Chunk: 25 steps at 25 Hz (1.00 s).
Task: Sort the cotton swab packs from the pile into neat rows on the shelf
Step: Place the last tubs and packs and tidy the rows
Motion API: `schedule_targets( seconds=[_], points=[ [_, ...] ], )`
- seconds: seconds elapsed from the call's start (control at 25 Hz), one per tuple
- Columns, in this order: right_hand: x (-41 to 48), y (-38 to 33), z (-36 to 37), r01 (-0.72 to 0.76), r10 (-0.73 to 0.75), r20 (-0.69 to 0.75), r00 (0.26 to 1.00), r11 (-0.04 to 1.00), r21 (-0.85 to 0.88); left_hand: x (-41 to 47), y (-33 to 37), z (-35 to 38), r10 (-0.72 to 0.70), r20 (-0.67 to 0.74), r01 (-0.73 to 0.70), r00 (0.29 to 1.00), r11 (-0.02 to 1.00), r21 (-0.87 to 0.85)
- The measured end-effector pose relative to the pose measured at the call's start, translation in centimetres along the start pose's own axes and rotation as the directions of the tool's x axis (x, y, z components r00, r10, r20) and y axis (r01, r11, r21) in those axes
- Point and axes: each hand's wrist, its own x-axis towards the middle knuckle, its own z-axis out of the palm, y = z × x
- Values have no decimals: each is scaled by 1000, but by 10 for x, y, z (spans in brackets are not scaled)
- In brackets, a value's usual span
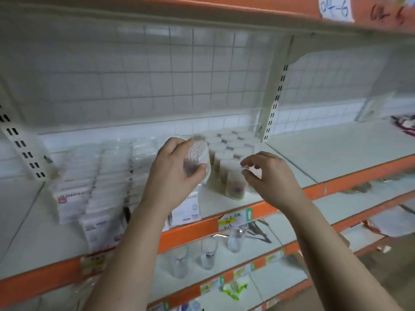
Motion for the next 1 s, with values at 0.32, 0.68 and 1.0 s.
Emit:
schedule_targets(
  seconds=[0.32, 0.68, 1.0],
  points=[
    [-2, 103, -29, -75, 75, -8, 997, 997, 4, 38, 52, 83, 7, 16, -6, 1000, 999, -47],
    [32, 178, -11, -103, 106, 64, 992, 993, -60, 89, 58, 154, -25, 10, 26, 1000, 993, -117],
    [35, 233, 21, -146, 155, 149, 977, 987, -67, 109, 67, 185, -47, 43, 50, 998, 996, -76]
  ],
)
